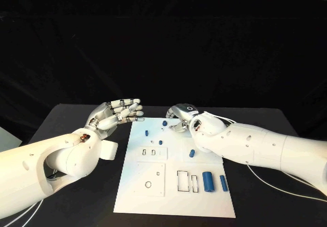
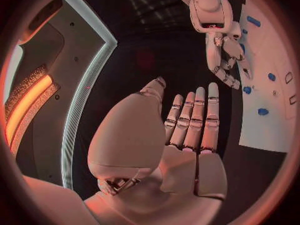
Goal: Assemble the parts on the task board
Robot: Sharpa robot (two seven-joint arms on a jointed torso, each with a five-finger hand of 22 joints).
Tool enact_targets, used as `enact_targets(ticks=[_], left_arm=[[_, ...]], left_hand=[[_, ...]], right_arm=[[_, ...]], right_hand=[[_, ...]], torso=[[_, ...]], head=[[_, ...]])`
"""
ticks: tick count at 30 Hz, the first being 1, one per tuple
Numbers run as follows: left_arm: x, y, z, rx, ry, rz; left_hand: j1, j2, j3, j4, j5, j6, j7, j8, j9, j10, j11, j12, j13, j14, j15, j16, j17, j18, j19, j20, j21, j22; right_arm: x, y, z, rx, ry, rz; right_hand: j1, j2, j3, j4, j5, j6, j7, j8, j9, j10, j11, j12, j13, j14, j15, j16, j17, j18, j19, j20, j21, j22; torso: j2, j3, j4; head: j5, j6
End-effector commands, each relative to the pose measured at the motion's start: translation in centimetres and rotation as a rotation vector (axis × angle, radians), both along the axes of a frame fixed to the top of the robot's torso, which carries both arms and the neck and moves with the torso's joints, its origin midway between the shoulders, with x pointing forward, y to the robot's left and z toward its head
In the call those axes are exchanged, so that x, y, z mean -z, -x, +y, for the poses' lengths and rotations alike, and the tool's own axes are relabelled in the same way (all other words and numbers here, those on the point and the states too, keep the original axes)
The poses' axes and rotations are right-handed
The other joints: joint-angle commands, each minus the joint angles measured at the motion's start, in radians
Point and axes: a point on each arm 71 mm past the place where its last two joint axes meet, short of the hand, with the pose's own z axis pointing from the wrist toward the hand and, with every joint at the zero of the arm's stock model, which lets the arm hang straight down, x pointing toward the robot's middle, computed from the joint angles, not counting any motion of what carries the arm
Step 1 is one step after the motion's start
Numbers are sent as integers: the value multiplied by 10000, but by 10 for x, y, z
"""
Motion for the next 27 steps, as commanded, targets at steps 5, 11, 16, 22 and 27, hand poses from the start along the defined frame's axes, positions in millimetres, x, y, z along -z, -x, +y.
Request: enact_targets(ticks=[5,11,16,22,27], left_arm=[[-1,-2,3,45,54,-96],[0,-5,5,-52,23,-93],[1,-6,6,-71,20,-92],[1,-7,6,-57,22,-80],[1,-7,6,-44,24,-75]], left_hand=[[115,-32,41,-24,-4,52,621,39,-10,39,58,-27,-7,-62,20,65,18,46,-70,21,44,15],[115,-32,41,-24,-4,52,621,39,-10,39,58,-27,-7,-62,20,65,18,46,-70,21,44,15],[114,-37,40,-23,-8,52,619,39,-11,41,58,-27,-6,-66,21,67,21,46,-78,22,47,17],[114,-37,40,-23,-8,52,619,39,-11,41,58,-27,-6,-66,21,67,21,46,-78,22,47,17],[115,-41,42,-23,-13,56,613,40,-11,47,55,-24,-5,-73,21,72,28,46,-92,24,53,21]], right_arm=[[-22,11,-38,356,-1065,-160],[-40,17,-80,990,-2084,191],[-39,13,-104,1620,-2353,1206],[-29,6,-123,2226,-2141,2634],[-22,1,-126,2477,-1952,3136]], right_hand=[[73,31,-13,140,122,144,60,-93,-41,658,-111,339,38,-79,-75,-127,-175,147,226,-76,103,246],[-334,-217,-143,630,436,-3,-49,-270,-79,2263,-374,911,307,127,-286,214,482,-48,757,-228,812,1240],[-75,-489,-699,584,517,74,-209,-244,-20,4038,-722,2726,1553,338,-535,681,1322,-222,1186,-498,1520,2168],[545,155,-2548,1647,680,-333,-17,217,276,4764,-416,13773,13575,772,-318,1985,4160,-583,1895,-283,2896,4034],[711,154,-2804,1954,826,-445,45,347,313,5381,-370,14466,14505,935,-232,2280,5098,-720,2177,-206,3355,4649]], torso=[[-41,8,-157],[-60,30,-309],[-70,31,-332],[-52,45,-298],[-57,17,-293]], head=[[-36,77],[-89,125],[-120,114],[-138,78],[-120,35]])
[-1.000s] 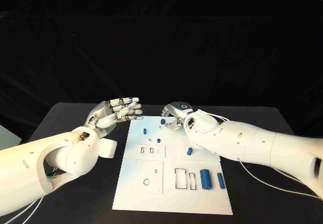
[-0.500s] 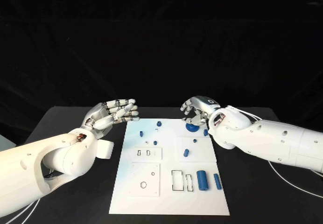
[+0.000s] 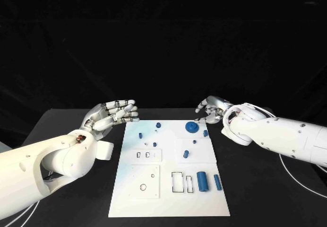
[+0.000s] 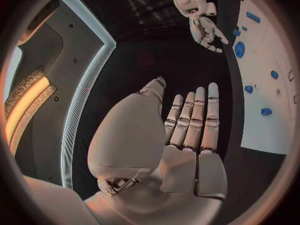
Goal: Assemble the parts on the task board
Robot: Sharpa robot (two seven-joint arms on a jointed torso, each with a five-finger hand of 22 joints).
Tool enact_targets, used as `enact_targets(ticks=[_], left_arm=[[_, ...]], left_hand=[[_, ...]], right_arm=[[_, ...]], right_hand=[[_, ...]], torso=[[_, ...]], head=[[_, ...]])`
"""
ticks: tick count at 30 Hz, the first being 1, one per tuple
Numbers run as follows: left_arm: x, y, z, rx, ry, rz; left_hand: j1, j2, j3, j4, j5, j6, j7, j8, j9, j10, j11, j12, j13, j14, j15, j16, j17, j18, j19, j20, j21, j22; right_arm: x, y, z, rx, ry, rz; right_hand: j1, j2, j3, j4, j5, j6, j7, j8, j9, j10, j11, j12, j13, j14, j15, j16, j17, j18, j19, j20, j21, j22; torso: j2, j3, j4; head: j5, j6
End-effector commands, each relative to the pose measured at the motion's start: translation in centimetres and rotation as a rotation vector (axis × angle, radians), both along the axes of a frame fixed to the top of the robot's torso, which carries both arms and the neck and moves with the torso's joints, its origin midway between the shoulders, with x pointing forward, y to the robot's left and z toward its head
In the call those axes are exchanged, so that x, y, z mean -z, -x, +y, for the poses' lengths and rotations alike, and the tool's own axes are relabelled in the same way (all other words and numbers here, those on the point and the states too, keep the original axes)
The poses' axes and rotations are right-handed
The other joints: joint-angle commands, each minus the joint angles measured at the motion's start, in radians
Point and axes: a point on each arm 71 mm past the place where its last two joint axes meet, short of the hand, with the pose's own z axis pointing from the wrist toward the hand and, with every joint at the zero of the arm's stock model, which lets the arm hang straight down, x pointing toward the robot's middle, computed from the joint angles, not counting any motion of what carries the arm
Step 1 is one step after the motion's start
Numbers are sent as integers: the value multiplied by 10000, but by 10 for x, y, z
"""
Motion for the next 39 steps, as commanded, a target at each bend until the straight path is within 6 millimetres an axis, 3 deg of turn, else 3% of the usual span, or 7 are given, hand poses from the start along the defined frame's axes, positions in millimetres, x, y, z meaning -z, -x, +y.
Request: enact_targets(ticks=[1,7,29,34,39], left_arm=[[-2,0,-3,224,132,-78],[-1,0,-3,239,135,-72],[-1,-1,-2,230,116,-45],[-1,-1,-2,227,108,-32],[-1,-1,-2,232,107,-26]], left_hand=[[78,-4,42,-23,-13,57,613,40,-13,47,55,-24,-5,-73,21,34,10,48,-59,-11,55,14],[78,-4,42,-23,-13,57,613,40,-13,47,55,-24,-5,-73,21,34,10,48,-59,-11,55,14],[79,-5,46,-21,-16,61,608,42,-14,54,51,-22,-3,-83,21,41,18,48,-77,-9,64,20],[79,-5,46,-21,-16,61,608,42,-14,54,51,-22,-3,-83,21,41,18,48,-77,-9,64,20],[79,-5,46,-21,-16,61,608,42,-14,54,51,-22,-3,-83,21,41,18,48,-77,-9,64,20]], right_arm=[[12,-2,2,-26,-35,1256],[21,-5,6,17,58,1554],[34,-5,16,-99,384,1620],[34,-6,17,-78,400,1430],[32,-6,19,-82,641,912]], right_hand=[[118,33,-89,69,35,-76,4,49,12,648,38,151,2099,836,88,51,1611,-86,442,61,92,1471],[157,52,-166,196,55,-136,26,78,18,745,63,247,2234,870,115,105,1800,-128,530,86,230,1657],[401,205,-75,336,106,-6,9,259,71,930,59,412,2466,901,128,159,1986,-227,737,114,540,2071],[676,367,289,332,-109,207,-33,391,91,985,17,458,2531,902,99,167,2005,-238,757,93,579,2125],[874,474,1030,346,-123,701,-190,533,65,1067,-118,526,2626,901,-23,168,2011,-263,808,2,656,2232]], torso=[[7,-14,13],[1,-12,33],[-8,-18,1],[-3,-14,-2],[-10,-20,0]], head=[[19,-36],[24,-84],[62,-169],[81,-179],[74,-188]])
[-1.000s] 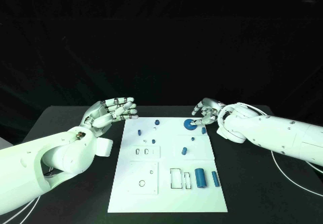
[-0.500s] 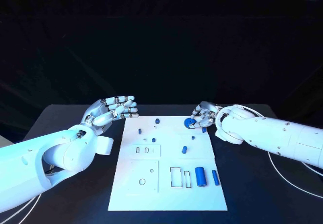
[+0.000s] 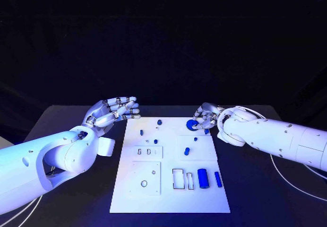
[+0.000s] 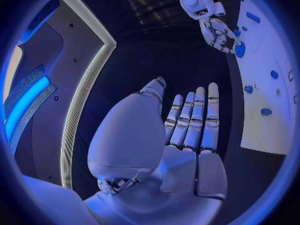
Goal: Assemble the parts on the task board
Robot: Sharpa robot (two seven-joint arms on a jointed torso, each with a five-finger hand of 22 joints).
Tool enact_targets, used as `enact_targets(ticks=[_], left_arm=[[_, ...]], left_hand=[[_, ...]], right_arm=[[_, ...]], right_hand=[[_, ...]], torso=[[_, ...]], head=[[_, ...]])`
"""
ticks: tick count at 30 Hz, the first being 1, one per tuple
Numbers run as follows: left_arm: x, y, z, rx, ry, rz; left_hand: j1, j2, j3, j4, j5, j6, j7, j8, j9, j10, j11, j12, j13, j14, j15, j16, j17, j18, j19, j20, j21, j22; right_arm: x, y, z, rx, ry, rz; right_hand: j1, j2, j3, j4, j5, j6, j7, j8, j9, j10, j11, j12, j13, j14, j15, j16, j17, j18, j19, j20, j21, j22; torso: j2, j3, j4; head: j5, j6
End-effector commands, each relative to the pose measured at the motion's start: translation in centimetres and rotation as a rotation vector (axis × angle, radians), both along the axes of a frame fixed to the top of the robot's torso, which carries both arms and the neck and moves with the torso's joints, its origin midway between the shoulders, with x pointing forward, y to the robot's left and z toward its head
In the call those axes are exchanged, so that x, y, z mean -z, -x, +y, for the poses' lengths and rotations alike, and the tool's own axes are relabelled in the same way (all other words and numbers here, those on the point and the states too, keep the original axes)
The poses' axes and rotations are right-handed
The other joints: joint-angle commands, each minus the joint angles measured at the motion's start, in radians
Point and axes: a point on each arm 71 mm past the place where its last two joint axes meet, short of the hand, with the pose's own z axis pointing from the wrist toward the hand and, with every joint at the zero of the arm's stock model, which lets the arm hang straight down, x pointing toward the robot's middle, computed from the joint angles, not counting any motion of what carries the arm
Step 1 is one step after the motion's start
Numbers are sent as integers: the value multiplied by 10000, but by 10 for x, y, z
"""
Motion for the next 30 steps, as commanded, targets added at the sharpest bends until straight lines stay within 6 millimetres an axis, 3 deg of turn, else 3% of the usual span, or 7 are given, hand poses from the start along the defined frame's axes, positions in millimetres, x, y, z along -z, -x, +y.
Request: enact_targets(ticks=[1,8,16,30], left_arm=[[-1,0,-2,199,104,-48],[-1,0,-2,199,102,-43],[-1,0,-2,191,94,-33],[-1,-1,-3,205,100,-33]], left_hand=[[79,-5,47,-21,-16,62,608,42,-15,19,16,-22,-3,-83,21,41,10,48,-78,-9,34,11],[79,-2,55,-16,-20,67,604,44,-17,25,13,-21,-3,-99,21,51,24,50,-105,-5,49,21],[79,-2,55,-16,-20,67,604,44,-17,25,13,-21,-3,-99,21,51,24,50,-105,-5,49,21],[82,1,62,-16,-22,69,603,44,-18,28,13,-21,-3,-108,21,56,31,51,-118,-3,58,27]], right_arm=[[-1,1,3,-101,434,-621],[-6,4,11,-235,768,-1530],[-17,16,29,-729,745,-2641],[-29,40,110,-2460,396,-3249]], right_hand=[[115,44,242,4,-23,199,-74,91,13,1039,-118,65,2627,897,-95,36,2015,-111,810,-77,62,2236],[-37,-110,722,28,-122,619,-235,241,38,1039,-261,65,2627,916,-220,53,2098,-178,957,-194,253,2485],[-74,-152,814,21,-147,679,-265,264,50,1039,-289,65,2627,923,-245,60,2130,-204,1015,-218,326,2579],[-157,-220,885,42,-110,682,-271,251,46,1039,-301,65,2627,925,-262,62,2140,-219,1046,-239,367,2630]], torso=[[0,-1,2],[-5,1,2],[-11,5,10],[5,0,23]], head=[[-4,-11],[-3,-2],[31,8],[85,38]])
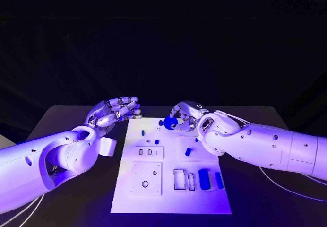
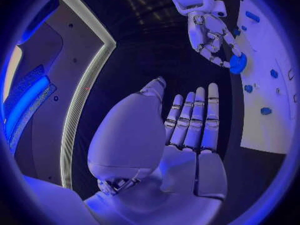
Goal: Assemble the parts on the task board
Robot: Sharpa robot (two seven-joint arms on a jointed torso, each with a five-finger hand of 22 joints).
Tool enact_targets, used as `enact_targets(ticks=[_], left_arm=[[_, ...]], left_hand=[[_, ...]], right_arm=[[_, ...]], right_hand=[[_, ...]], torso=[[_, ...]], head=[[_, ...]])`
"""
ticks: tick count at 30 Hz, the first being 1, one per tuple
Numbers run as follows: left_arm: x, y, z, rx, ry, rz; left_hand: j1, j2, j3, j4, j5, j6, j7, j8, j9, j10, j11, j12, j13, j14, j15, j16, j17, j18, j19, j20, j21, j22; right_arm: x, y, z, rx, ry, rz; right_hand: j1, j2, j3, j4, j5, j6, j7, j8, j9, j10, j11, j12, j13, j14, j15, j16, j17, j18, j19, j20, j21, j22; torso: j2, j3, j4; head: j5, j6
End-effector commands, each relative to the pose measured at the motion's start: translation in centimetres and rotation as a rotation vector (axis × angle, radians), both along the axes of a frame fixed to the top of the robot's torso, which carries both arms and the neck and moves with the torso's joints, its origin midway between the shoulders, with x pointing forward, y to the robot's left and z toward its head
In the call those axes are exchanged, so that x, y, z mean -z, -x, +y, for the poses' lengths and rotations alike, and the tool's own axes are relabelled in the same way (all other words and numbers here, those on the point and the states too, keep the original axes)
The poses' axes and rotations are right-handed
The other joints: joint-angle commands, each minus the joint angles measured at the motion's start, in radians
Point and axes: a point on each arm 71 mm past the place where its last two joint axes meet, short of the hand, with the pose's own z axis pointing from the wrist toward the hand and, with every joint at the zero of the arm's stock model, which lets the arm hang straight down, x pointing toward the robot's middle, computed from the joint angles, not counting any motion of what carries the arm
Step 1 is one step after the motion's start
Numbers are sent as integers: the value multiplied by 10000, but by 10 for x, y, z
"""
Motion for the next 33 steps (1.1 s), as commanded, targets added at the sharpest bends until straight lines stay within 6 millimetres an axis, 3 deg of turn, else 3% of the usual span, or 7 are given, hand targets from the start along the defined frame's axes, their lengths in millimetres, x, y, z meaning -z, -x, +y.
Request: enact_targets(ticks=[1,15,26,33], left_arm=[[-1,0,-3,211,114,-57],[-1,0,-5,253,125,-48],[-1,0,-7,276,130,-43],[-1,0,-7,284,130,-39]], left_hand=[[82,0,62,-16,-22,69,603,44,-9,28,13,-21,-3,-72,-15,61,8,50,-46,-3,58,17],[82,0,62,-16,-22,69,603,44,-9,28,13,-21,-3,-72,-15,61,8,50,-46,-3,58,17],[82,0,62,-16,-22,69,603,44,-9,28,13,-21,-3,-72,-15,61,8,50,-46,-3,58,17],[91,0,73,-18,-27,77,596,47,-10,38,10,-19,-2,-89,-15,72,23,52,-72,1,77,29]], right_arm=[[-1,1,10,-155,274,-424],[18,-9,40,-257,627,-173],[32,-12,49,-316,967,-61],[36,-14,50,-261,1064,37]], right_hand=[[-125,-1,49,-1,47,338,-265,30,82,1038,-93,65,2631,923,-81,63,2143,-65,1064,-74,43,2634],[-178,-12,120,19,38,289,-253,-11,67,1038,-87,65,2631,922,-81,61,2134,-65,1064,-81,43,2634],[-235,-41,152,38,10,269,-242,-31,60,1038,-77,65,2631,921,-76,60,2132,-65,1064,-82,43,2634],[-268,-61,168,48,-12,261,-237,-41,58,1038,-73,65,2631,918,-73,57,2117,-65,1064,-81,43,2634]], torso=[[10,-8,18],[29,-8,31],[23,-2,-5],[10,0,8]], head=[[4,9],[21,-28],[81,-87],[90,-106]])
